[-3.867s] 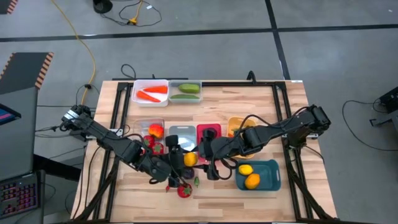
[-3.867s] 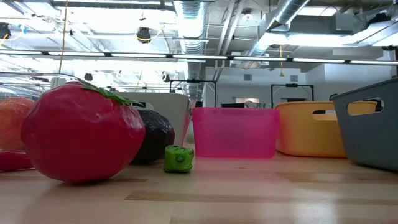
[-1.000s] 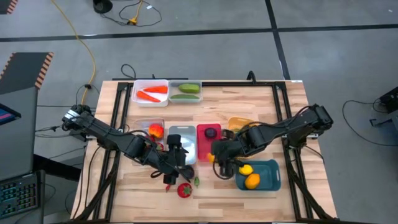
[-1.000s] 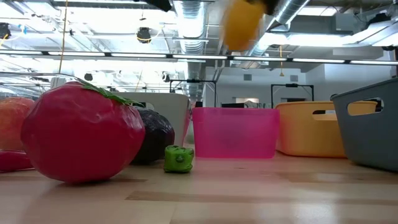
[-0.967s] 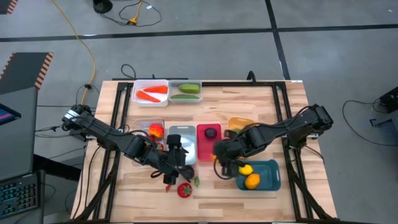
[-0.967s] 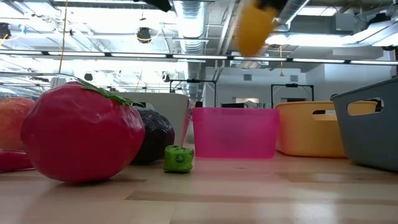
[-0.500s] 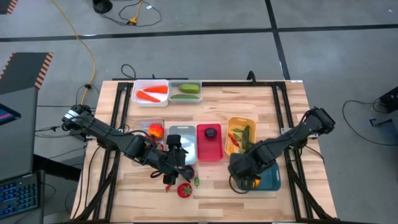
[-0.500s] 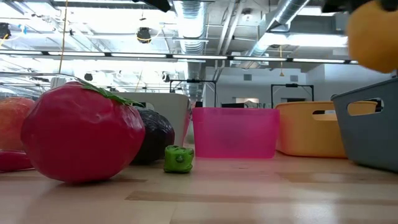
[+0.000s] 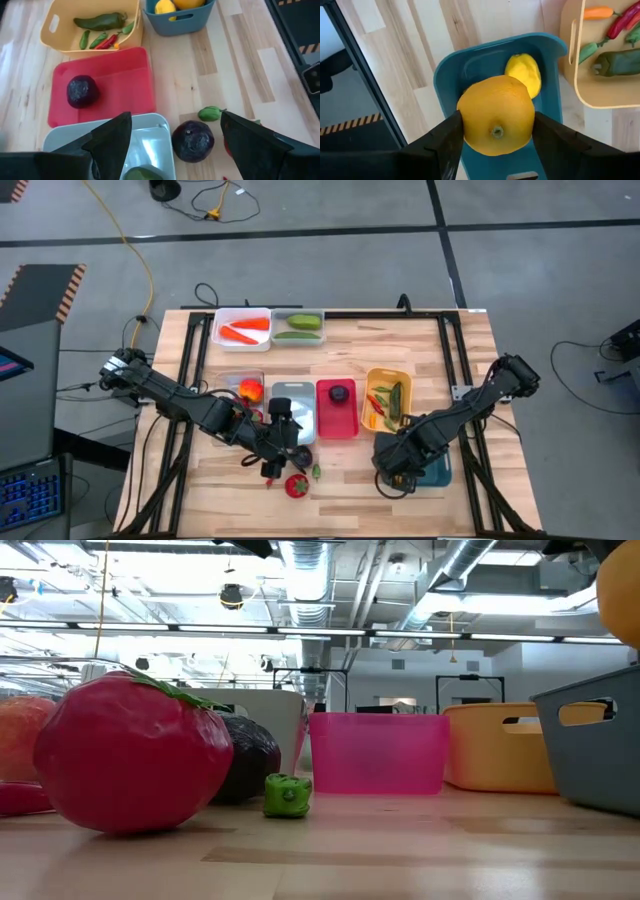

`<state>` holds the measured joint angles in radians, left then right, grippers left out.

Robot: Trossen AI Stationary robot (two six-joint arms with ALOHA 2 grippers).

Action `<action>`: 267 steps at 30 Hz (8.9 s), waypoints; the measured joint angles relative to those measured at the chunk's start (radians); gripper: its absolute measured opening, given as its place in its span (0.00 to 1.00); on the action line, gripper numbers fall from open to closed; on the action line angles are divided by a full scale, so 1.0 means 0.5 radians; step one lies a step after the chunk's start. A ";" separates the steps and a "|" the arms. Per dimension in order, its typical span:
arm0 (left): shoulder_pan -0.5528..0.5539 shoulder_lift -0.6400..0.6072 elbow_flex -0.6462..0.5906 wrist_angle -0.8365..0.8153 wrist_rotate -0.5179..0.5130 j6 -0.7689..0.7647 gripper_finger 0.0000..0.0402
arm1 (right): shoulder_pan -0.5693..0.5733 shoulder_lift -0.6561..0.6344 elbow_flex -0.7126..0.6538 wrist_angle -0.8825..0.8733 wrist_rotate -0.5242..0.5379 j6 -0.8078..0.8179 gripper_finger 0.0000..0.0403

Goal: Sort produce into baskets
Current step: Put the lemon into the blue bin, then put the red tomato into the bottom transparent bin, then put the green chili pepper into the yellow bin

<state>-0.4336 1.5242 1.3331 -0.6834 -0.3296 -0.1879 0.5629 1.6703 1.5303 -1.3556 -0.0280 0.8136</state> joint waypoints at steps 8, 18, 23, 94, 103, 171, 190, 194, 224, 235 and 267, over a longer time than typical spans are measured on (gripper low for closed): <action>-0.001 0.000 0.000 0.001 0.030 0.000 0.73 | -0.005 0.000 0.000 -0.002 0.000 0.002 0.65; -0.025 0.000 0.000 0.008 0.193 -0.015 0.73 | -0.005 0.000 0.000 -0.001 0.000 0.002 0.80; -0.088 0.000 0.000 0.089 0.257 -0.015 0.73 | -0.005 0.000 0.000 -0.001 -0.001 0.002 0.88; -0.323 0.809 0.006 0.251 0.303 -0.293 0.73 | -0.005 0.001 0.002 0.432 0.008 -0.072 0.93; -0.322 0.812 0.005 0.248 0.321 -0.296 0.61 | -0.005 0.001 0.002 0.433 0.008 -0.072 0.93; -0.239 0.724 0.718 -1.772 -0.126 -0.437 0.57 | -0.005 0.001 0.002 0.442 0.012 -0.074 0.93; -0.207 0.342 0.272 -1.780 0.019 -0.851 0.57 | -0.005 0.001 0.002 0.442 0.013 -0.075 0.93; -0.167 0.340 0.215 -1.775 0.014 -0.868 0.57 | -0.005 0.001 0.002 0.443 0.013 -0.075 0.93; -0.118 0.340 0.217 -1.770 0.076 -0.821 0.79 | -0.005 0.001 0.001 0.472 0.014 -0.075 0.93; -0.133 0.283 0.217 -1.775 0.066 -0.772 0.93 | -0.005 0.001 0.001 0.510 0.168 -0.080 0.93; -0.547 -0.445 -0.204 -0.978 -0.417 -0.705 0.93 | -0.031 0.365 0.001 1.699 0.515 0.141 0.89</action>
<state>-0.7073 1.3018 1.2311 -1.1724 -0.5383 -0.5405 0.5472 1.8528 1.5307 -0.5059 0.2294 0.8840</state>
